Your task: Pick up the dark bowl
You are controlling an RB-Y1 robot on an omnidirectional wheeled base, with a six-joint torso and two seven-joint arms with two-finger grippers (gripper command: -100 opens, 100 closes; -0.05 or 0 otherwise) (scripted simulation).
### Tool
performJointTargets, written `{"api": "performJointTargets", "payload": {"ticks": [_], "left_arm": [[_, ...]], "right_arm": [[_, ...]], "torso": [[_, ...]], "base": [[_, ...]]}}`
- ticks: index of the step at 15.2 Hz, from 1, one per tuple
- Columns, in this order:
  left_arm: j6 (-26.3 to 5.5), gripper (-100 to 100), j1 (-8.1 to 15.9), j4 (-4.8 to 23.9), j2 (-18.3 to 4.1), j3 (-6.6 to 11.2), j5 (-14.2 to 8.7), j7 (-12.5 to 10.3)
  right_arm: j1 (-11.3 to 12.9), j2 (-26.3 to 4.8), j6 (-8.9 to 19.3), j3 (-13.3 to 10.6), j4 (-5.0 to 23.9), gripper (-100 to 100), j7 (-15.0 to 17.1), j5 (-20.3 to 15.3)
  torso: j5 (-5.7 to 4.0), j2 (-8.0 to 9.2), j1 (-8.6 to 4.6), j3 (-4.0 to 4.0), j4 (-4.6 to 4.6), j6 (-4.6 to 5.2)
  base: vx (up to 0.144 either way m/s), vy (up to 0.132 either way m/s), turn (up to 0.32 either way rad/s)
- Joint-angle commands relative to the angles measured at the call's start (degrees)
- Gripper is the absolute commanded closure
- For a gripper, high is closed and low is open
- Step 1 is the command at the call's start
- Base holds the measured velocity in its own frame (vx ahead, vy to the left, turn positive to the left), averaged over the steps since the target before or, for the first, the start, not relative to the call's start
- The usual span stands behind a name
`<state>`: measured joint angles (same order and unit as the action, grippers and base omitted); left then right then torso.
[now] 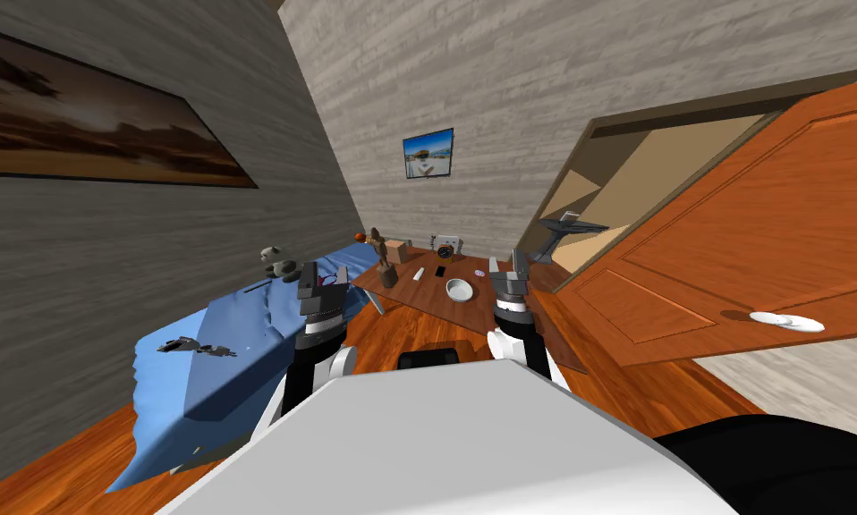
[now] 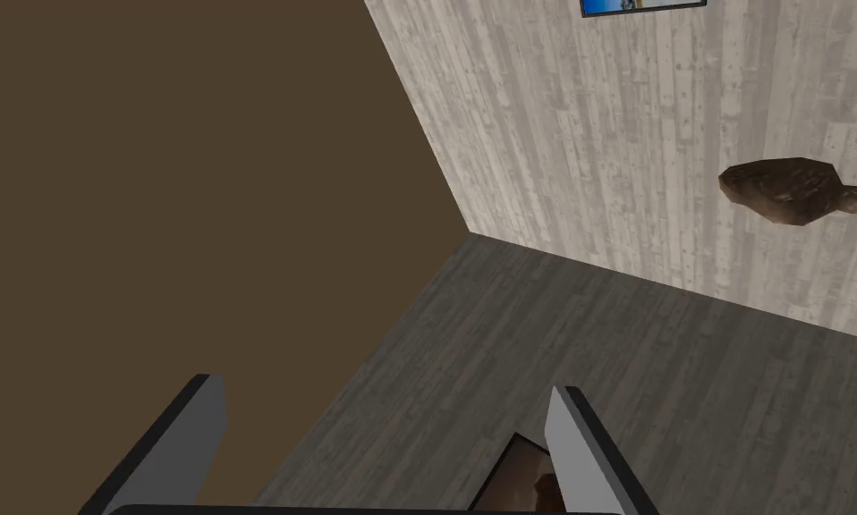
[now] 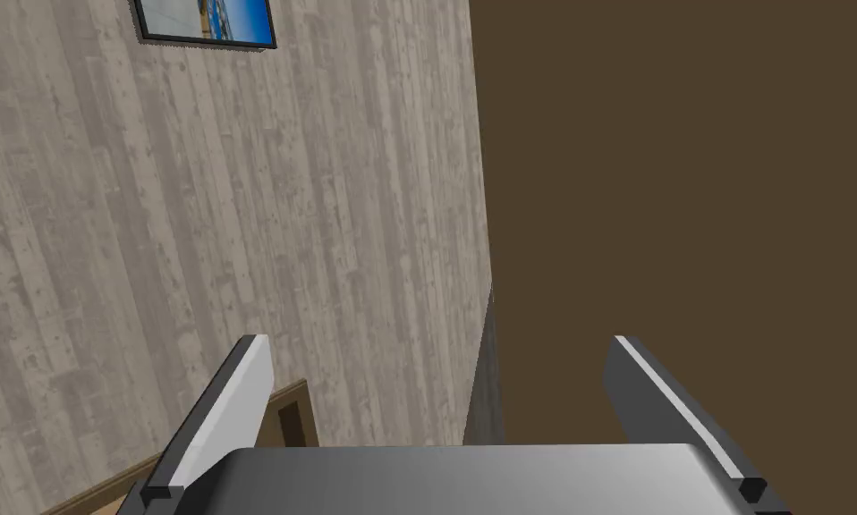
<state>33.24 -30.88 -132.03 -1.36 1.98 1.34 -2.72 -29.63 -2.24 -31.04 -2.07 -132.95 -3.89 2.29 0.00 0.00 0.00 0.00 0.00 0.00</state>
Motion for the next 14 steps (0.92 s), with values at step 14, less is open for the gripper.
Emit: {"api": "performJointTargets", "payload": {"ticks": [14], "left_arm": [[0.0,0,0.0,0.0,0.0,-0.01,0.0,0.0]], "right_arm": [[0.6,-15.25,0.78,-0.86,10.31,-100,-4.39,-5.39]], "torso": [[0.02,-0.03,0.12,-0.02,-0.01,-0.02]], "base": [[-0.017,0.042,0.085]]}}
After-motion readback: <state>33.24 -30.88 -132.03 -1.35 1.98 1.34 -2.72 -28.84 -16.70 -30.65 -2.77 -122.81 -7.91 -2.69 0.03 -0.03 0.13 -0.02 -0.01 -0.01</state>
